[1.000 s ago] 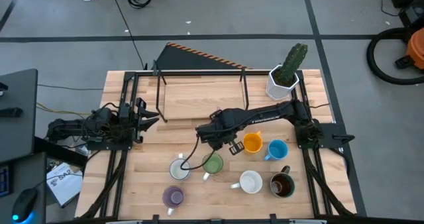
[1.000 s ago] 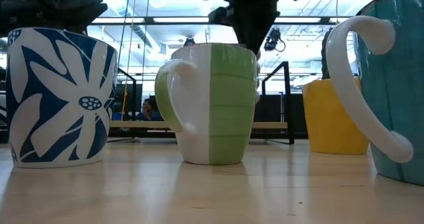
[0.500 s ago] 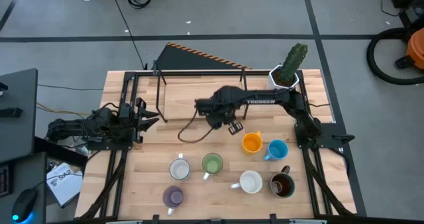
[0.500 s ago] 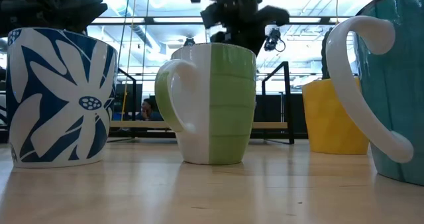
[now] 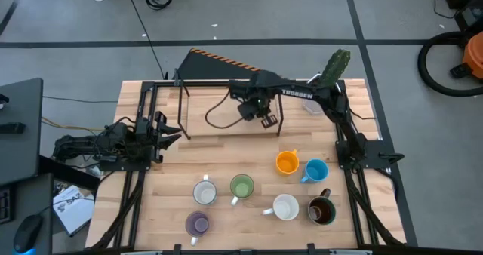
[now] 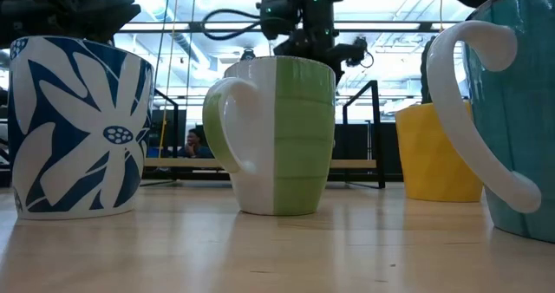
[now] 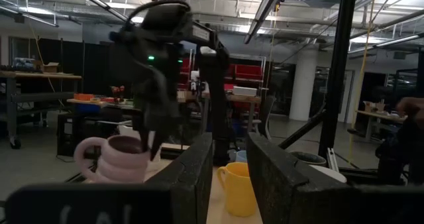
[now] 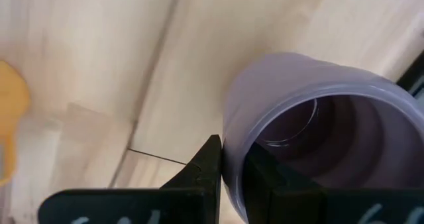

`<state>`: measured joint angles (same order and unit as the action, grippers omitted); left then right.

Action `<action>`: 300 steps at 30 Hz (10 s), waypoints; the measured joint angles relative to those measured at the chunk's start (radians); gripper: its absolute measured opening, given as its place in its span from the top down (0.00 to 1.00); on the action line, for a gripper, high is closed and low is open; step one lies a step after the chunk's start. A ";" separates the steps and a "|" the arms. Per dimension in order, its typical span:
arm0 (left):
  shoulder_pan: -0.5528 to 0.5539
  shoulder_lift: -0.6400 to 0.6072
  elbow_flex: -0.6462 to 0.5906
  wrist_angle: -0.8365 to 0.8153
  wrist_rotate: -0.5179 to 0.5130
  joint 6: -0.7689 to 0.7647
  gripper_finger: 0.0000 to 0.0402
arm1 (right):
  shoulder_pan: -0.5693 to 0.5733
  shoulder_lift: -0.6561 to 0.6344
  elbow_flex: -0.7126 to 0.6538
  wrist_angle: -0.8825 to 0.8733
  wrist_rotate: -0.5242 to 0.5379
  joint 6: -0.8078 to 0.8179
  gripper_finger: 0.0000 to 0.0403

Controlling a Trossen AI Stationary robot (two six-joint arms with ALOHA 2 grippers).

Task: Place coffee mugs
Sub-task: Put the top purple mug on the shelf, then put the yellow mug on the shelf

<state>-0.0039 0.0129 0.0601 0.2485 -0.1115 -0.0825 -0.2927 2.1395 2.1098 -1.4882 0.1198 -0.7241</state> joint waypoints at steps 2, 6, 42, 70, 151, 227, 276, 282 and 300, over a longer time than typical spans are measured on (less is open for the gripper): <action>0.000 0.000 0.000 0.000 0.000 0.000 0.75 | -0.024 0.000 0.000 0.003 -0.025 -0.037 0.90; 0.000 0.000 0.000 0.000 0.000 0.000 0.75 | -0.066 0.000 0.000 0.011 -0.046 -0.079 0.90; 0.000 0.000 0.000 -0.001 0.000 0.000 0.75 | -0.224 0.001 -0.019 0.013 -0.132 -0.080 0.82; 0.000 0.000 0.000 -0.003 0.000 0.001 0.75 | -0.182 -0.028 -0.015 0.044 -0.057 -0.014 0.61; 0.000 0.000 0.000 -0.019 -0.009 0.009 0.75 | 0.486 -0.161 -0.506 0.172 -0.202 1.332 0.94; 0.001 0.000 0.000 -0.014 -0.117 0.050 0.75 | -0.068 0.094 0.200 0.210 -0.078 0.409 0.92; 0.001 0.000 0.000 -0.015 -0.116 0.042 0.75 | -0.103 0.135 0.198 0.223 -0.061 0.438 0.88; 0.001 0.000 0.000 -0.014 -0.116 0.043 0.75 | -0.102 0.133 0.199 0.226 -0.063 0.437 0.83; 0.001 0.000 0.000 -0.015 -0.116 0.043 0.75 | -0.095 0.132 0.199 0.242 -0.078 0.293 0.73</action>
<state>-0.0034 0.0130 0.0597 0.2337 -0.2279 -0.0399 -0.3882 2.2719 2.3089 -1.2460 0.0421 -0.4309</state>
